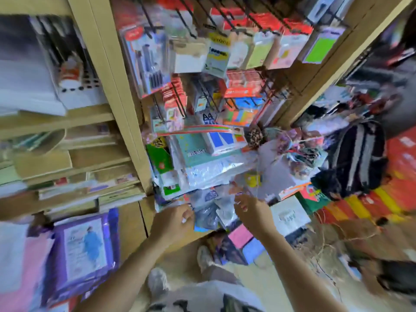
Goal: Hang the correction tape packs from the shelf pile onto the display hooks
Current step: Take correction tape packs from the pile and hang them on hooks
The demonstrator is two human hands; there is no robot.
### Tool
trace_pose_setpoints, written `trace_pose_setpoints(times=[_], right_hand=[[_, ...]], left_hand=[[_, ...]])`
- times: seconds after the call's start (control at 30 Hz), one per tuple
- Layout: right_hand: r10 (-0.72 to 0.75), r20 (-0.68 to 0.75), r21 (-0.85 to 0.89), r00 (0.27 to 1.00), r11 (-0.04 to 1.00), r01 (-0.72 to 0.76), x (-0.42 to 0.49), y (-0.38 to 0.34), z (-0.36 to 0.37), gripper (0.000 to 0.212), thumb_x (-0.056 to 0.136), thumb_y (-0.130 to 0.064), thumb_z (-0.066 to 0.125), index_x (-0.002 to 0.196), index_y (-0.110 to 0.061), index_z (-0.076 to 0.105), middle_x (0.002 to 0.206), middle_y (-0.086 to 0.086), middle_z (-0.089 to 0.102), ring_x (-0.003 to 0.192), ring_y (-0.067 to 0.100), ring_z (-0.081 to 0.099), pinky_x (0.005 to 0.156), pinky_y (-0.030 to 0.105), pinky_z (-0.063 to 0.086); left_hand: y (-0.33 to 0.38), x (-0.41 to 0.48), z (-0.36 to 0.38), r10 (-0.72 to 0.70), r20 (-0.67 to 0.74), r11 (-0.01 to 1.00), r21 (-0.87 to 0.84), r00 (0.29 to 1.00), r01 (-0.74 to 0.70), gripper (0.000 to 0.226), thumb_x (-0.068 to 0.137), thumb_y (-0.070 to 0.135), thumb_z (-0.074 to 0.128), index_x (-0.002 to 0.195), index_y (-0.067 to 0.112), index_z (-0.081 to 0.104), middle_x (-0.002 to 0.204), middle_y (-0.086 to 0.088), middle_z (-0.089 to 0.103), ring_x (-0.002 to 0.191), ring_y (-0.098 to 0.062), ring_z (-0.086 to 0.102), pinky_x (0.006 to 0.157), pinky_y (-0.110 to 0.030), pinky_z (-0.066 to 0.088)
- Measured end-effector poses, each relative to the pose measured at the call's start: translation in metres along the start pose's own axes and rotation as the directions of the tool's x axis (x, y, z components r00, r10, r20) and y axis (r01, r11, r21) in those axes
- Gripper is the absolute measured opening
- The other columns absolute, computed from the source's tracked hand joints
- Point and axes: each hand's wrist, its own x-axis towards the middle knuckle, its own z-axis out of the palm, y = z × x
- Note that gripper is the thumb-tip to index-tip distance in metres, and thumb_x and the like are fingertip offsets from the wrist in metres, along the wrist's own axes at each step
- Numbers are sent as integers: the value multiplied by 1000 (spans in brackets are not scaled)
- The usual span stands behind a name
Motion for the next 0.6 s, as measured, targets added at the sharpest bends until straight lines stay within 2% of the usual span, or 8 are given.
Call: trace_pose_setpoints(times=[0.1,0.2,0.27,0.37,0.47,0.6], right_hand=[[119,140,11,983,992,-122,-2,42,35,34,79,-41,46,94,-27,73,82,6,74,74,32,64,65,34,50],[178,253,-2,951,983,-183,2,80,63,13,86,-28,56,82,-22,66,75,6,69,82,35,66,60,32,45],[202,346,4,916,976,-216,10,104,78,13,89,-27,59,94,-21,71,89,8,73,91,35,66,68,35,49],[236,462,23,855,961,-277,26,141,97,21,90,-37,63,106,-26,71,103,7,75,100,30,67,80,36,53],[257,523,47,813,943,-329,50,179,113,27,91,-43,64,110,-26,71,106,5,75,102,27,67,79,33,51],[302,534,4,790,933,-359,92,231,133,31,93,-44,60,118,-27,67,113,6,72,107,29,65,81,34,49]], left_hand=[[-11,-9,42,-154,103,987,52,983,149,19,87,37,60,101,27,68,94,12,71,94,-16,68,80,-31,53],[-17,-10,79,-288,187,957,89,939,275,19,86,37,60,99,25,68,96,10,72,97,-20,68,81,-32,54],[-14,-8,98,-351,234,936,113,907,333,17,88,36,61,101,29,69,100,11,73,100,-19,69,83,-30,53],[-6,1,125,-394,275,919,154,877,364,17,89,33,61,102,28,70,101,11,74,102,-18,68,83,-28,51],[2,17,150,-420,304,906,183,855,381,16,89,31,61,103,27,70,99,12,72,103,-18,68,82,-27,47],[7,51,188,-419,345,908,184,840,377,18,93,30,59,109,31,68,102,11,72,102,-15,68,83,-29,50]])
